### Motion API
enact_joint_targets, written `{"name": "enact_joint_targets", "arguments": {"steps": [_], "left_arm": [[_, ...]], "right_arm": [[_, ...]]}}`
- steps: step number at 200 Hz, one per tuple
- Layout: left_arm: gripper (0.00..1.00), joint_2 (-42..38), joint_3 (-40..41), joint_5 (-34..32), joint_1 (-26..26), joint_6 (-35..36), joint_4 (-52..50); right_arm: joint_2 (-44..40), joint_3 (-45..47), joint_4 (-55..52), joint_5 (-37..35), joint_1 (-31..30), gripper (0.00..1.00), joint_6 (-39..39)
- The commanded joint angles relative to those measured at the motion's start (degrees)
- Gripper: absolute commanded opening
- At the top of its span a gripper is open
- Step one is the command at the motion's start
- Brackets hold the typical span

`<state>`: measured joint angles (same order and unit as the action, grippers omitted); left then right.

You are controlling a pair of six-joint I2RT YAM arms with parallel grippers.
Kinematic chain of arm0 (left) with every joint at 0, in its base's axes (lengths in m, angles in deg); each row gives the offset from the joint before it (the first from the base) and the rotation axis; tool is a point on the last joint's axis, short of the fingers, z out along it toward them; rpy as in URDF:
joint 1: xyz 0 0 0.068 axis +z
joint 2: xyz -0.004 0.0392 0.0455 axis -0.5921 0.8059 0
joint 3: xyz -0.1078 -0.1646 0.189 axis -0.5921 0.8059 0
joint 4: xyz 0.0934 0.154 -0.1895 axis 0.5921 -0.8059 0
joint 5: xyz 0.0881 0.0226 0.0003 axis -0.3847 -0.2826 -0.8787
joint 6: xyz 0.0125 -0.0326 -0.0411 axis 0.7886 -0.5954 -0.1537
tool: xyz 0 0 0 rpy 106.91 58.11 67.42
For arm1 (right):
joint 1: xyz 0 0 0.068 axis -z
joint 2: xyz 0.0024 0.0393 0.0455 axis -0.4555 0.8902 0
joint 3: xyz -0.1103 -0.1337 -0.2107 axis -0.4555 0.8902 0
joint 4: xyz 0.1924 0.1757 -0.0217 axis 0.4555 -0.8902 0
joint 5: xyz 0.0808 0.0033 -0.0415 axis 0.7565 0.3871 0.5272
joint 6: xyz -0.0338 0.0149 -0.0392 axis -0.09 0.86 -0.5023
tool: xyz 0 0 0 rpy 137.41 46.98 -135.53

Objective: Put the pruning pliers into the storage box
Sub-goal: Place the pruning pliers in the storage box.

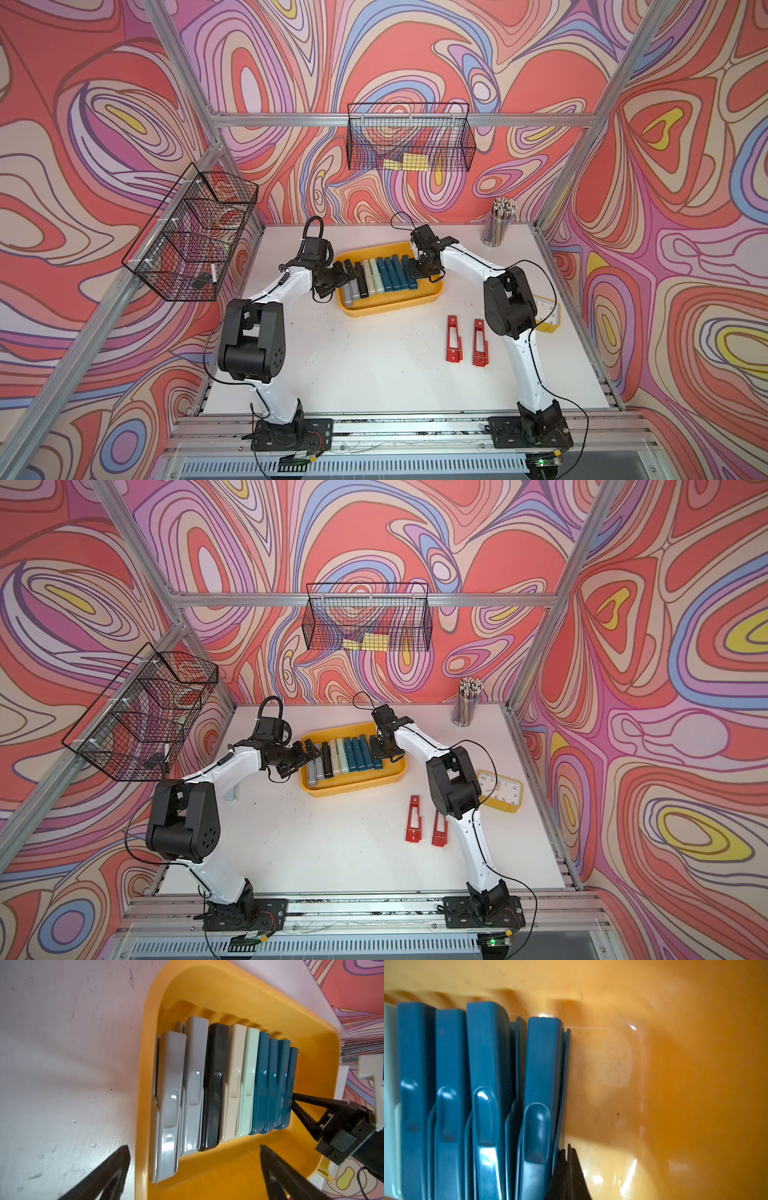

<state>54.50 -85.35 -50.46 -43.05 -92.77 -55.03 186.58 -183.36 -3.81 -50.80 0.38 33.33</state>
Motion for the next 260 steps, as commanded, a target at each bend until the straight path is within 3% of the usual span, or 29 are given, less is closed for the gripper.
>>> {"name": "enact_joint_targets", "arguments": {"steps": [1, 107, 178, 260], "left_arm": [[0.99, 1.0, 0.6, 1.0, 0.2, -0.8, 1.3], [0.99, 1.7, -0.1, 1.6, 0.1, -1.1, 1.5], [0.99, 0.7, -1.8, -2.8, 0.1, 1.8, -4.4], [0.99, -4.4, -2.4, -3.6, 0.2, 4.2, -8.0]], "right_arm": [[1.3, 0.2, 0.7, 1.2, -0.2, 0.00, 0.4], [1.6, -0.6, 0.0, 1.4, -0.2, 0.00, 1.0], [0.3, 0.0, -0.9, -1.3, -0.2, 0.00, 0.3], [-2.3, 0.2, -1.1, -2.9, -0.1, 0.00, -0.5]]}}
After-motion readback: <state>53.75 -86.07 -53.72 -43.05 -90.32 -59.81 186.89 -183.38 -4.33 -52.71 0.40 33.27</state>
